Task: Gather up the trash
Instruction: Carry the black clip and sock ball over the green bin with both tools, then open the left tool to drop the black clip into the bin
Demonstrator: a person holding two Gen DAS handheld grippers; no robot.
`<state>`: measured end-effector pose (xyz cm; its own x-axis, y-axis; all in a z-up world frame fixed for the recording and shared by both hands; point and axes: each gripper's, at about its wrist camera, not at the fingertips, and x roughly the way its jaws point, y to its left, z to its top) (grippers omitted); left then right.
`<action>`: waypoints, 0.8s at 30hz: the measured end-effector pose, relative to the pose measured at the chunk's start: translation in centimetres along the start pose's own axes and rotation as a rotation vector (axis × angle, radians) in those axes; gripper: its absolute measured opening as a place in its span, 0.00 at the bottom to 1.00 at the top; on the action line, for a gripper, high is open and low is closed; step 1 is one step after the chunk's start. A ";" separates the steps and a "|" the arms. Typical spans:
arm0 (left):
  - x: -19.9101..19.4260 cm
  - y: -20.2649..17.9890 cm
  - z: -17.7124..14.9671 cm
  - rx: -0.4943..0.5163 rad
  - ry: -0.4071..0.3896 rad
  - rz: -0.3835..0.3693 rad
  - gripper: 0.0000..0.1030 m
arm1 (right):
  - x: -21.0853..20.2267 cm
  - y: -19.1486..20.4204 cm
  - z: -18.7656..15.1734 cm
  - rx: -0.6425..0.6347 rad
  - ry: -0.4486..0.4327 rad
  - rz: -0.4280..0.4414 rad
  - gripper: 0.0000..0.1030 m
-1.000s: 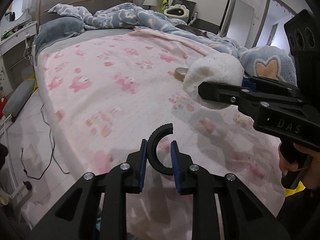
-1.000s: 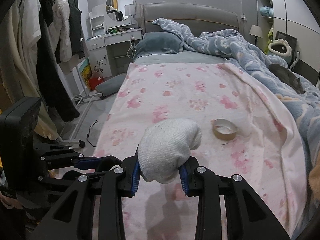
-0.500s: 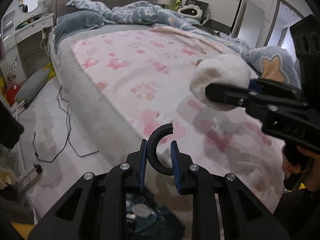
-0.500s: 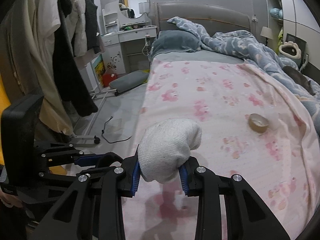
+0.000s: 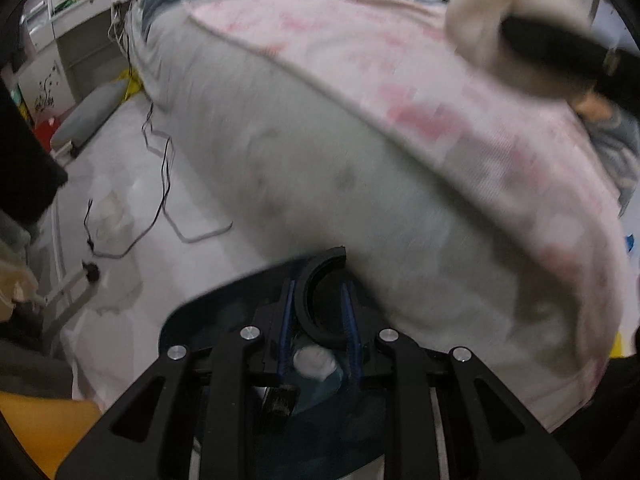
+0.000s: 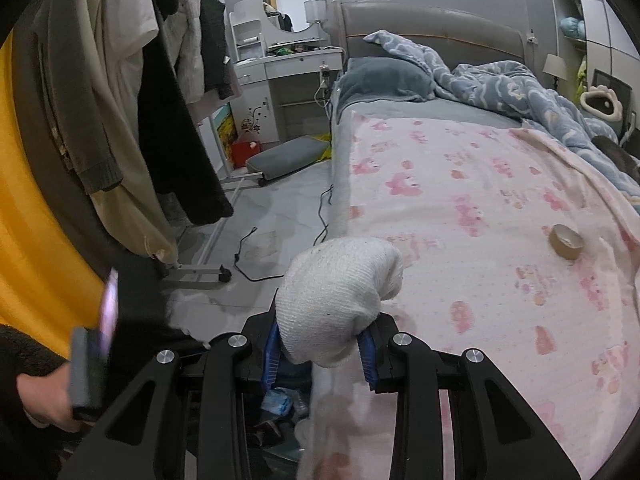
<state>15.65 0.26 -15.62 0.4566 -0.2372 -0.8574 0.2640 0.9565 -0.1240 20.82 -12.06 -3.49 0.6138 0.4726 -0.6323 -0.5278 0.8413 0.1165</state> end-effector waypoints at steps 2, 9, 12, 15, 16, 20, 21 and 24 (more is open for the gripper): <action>0.8 0.8 -1.1 -0.009 0.031 0.008 0.24 | 0.3 0.5 0.1 0.001 0.003 0.009 0.32; 3.3 4.5 -4.1 -0.079 0.153 0.016 0.24 | 1.4 2.8 0.7 -0.014 0.011 0.037 0.32; 4.0 5.8 -5.1 -0.116 0.195 -0.011 0.24 | 2.2 3.6 1.0 -0.021 0.021 0.049 0.32; 4.2 6.4 -5.6 -0.123 0.219 -0.023 0.25 | 3.3 4.4 1.1 -0.032 0.043 0.058 0.32; 4.2 6.5 -5.8 -0.123 0.225 -0.024 0.25 | 3.6 4.5 1.1 -0.034 0.049 0.058 0.32; 4.5 7.1 -6.2 -0.122 0.254 -0.025 0.26 | 5.2 5.3 0.9 -0.035 0.083 0.067 0.32; 4.4 7.4 -6.4 -0.130 0.258 -0.033 0.29 | 5.6 5.5 0.8 -0.031 0.094 0.070 0.32; 4.0 7.9 -6.6 -0.147 0.259 -0.050 0.43 | 6.7 5.8 0.6 -0.025 0.119 0.074 0.32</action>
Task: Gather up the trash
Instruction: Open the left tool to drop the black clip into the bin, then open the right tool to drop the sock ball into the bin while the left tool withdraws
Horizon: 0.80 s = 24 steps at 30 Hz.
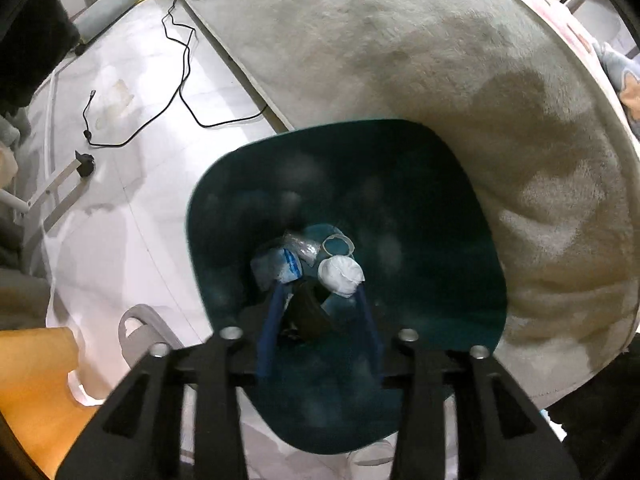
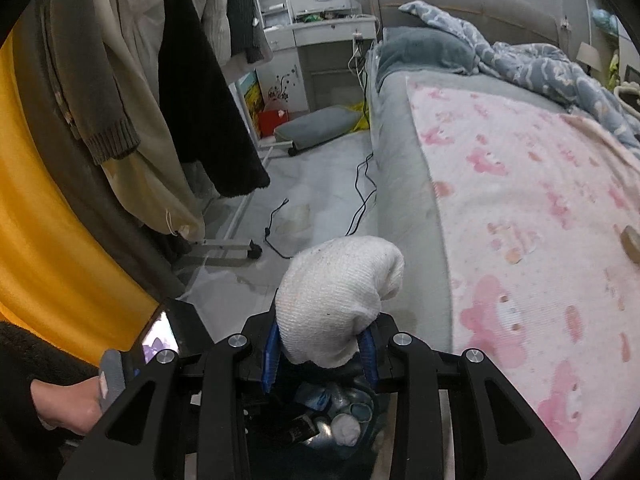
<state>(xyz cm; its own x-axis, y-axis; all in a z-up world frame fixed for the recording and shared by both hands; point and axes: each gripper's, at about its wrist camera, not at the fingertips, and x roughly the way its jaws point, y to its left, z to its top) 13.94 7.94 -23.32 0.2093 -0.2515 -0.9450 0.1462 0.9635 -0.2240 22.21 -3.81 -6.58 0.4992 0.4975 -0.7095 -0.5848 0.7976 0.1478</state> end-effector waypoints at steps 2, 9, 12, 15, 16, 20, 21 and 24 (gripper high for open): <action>-0.3 0.4 -0.1 0.002 -0.006 -0.001 0.48 | 0.8 0.3 0.0 -0.002 0.015 0.000 0.32; -2.6 2.4 0.2 -0.018 -0.095 0.002 0.62 | 4.0 1.4 -0.6 -0.024 0.098 -0.004 0.32; -4.2 2.9 0.2 -0.019 -0.149 0.026 0.62 | 5.5 1.7 -1.1 -0.033 0.138 -0.012 0.32; -5.8 3.7 0.4 -0.032 -0.204 0.042 0.63 | 6.4 1.9 -1.5 -0.039 0.163 -0.017 0.32; -6.1 4.0 0.6 -0.039 -0.218 0.045 0.64 | 6.8 2.0 -1.7 -0.043 0.174 -0.019 0.32; -8.2 4.8 0.9 -0.059 -0.282 0.063 0.65 | 8.4 2.7 -2.4 -0.062 0.218 -0.022 0.32; -8.8 4.8 1.1 -0.058 -0.302 0.072 0.66 | 8.8 2.8 -2.7 -0.066 0.230 -0.023 0.32; -10.0 5.0 1.3 -0.061 -0.345 0.084 0.67 | 9.9 2.9 -3.4 -0.074 0.266 -0.025 0.32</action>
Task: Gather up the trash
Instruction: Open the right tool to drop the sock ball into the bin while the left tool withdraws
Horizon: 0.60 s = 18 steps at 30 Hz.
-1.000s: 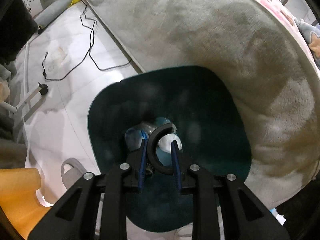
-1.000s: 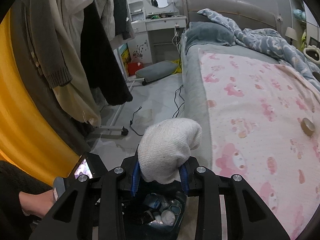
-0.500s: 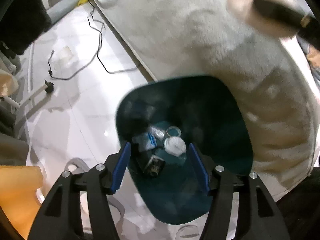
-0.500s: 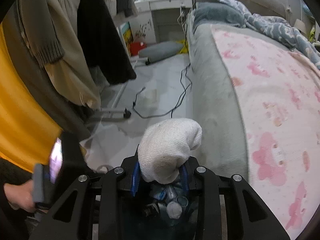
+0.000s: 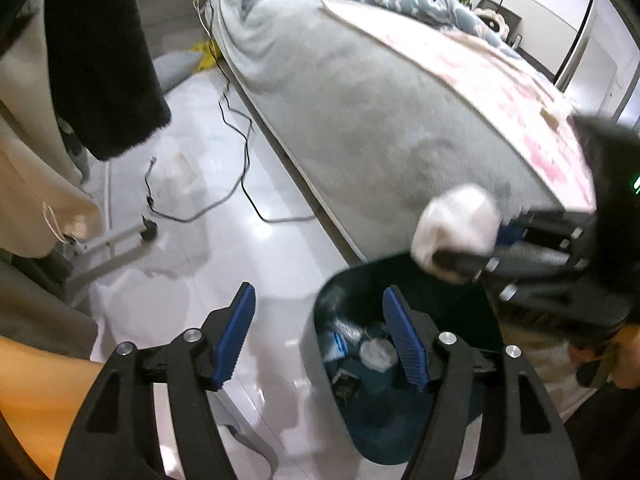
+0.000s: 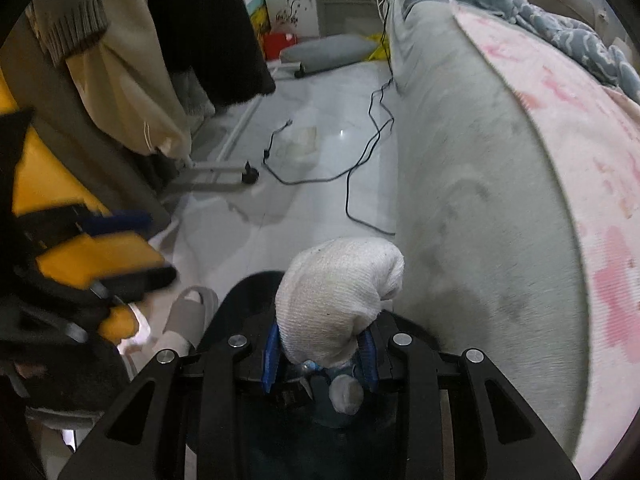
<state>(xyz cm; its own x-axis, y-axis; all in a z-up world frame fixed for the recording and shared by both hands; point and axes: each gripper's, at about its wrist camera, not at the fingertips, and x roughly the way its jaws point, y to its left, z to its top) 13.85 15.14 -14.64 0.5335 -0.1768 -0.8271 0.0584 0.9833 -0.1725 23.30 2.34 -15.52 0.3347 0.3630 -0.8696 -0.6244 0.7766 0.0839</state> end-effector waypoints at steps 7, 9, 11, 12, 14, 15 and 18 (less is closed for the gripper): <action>-2.1 0.6 1.0 -0.030 -0.074 -0.011 0.68 | 4.1 0.9 -2.4 -0.003 0.129 0.029 0.32; -2.5 1.0 1.3 -0.047 -0.085 -0.022 0.68 | 5.3 1.0 -3.1 -0.002 0.168 0.035 0.32; -3.0 1.0 1.6 -0.051 -0.101 -0.024 0.68 | 6.5 0.9 -4.0 0.010 0.209 0.046 0.32; -3.2 1.0 1.5 -0.048 -0.109 -0.022 0.68 | 7.0 0.9 -4.3 0.016 0.226 0.049 0.32; -3.6 0.8 1.7 -0.036 -0.133 -0.012 0.68 | 7.8 0.8 -4.9 0.027 0.256 0.056 0.32; -4.1 0.6 1.8 -0.027 -0.150 -0.008 0.68 | 8.3 0.7 -5.3 0.030 0.273 0.056 0.33; -4.8 0.4 2.2 -0.021 -0.176 -0.011 0.68 | 9.2 0.6 -5.9 0.029 0.309 0.053 0.32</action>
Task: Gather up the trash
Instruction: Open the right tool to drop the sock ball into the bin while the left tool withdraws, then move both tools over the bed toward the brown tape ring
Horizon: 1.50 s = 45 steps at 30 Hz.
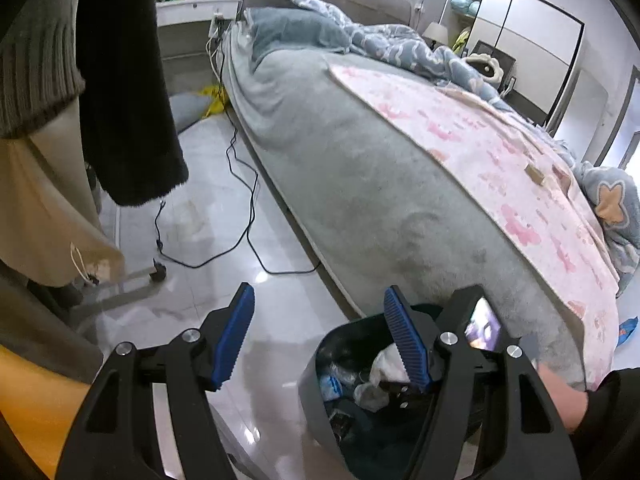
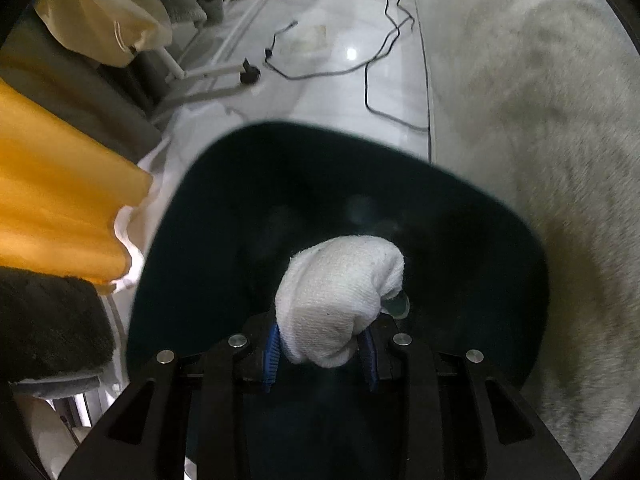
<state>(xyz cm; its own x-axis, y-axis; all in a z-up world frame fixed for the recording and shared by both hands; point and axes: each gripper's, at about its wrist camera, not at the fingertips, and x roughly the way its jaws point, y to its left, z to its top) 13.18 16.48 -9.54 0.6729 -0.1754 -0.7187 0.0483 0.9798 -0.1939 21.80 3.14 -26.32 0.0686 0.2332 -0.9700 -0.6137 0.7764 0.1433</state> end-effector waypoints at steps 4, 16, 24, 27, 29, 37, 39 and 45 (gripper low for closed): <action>-0.6 -0.4 0.6 0.008 -0.020 0.003 0.68 | 1.2 0.0 -0.5 -0.004 0.037 0.004 0.32; -3.4 -2.0 2.6 0.051 -0.118 0.020 0.71 | 3.0 0.8 -2.2 -0.048 0.146 -0.030 0.44; -4.1 -4.4 3.9 0.067 -0.156 0.007 0.77 | 0.8 1.6 -2.6 -0.073 0.093 -0.021 0.62; -4.5 -5.4 4.2 0.083 -0.182 0.007 0.82 | -1.0 1.8 -2.4 -0.082 0.049 -0.012 0.64; -4.5 -5.9 4.3 0.087 -0.188 0.013 0.83 | -2.4 2.0 -2.4 -0.091 0.016 -0.008 0.66; -4.6 -7.8 5.4 0.083 -0.222 0.005 0.92 | -8.4 1.9 -1.7 -0.105 -0.154 0.000 0.70; -4.8 -8.2 5.9 0.073 -0.235 0.003 0.92 | -10.1 1.5 -1.5 -0.102 -0.205 -0.014 0.72; -4.8 -9.8 6.5 0.093 -0.259 0.010 0.95 | -15.7 -0.4 -1.3 -0.071 -0.390 -0.056 0.78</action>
<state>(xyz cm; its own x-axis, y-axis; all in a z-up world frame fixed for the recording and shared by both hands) 14.28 8.36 0.14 0.8394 -0.1470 -0.5233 0.1001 0.9881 -0.1171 19.94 -1.55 -11.39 0.3887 0.4075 -0.8263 -0.6522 0.7552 0.0656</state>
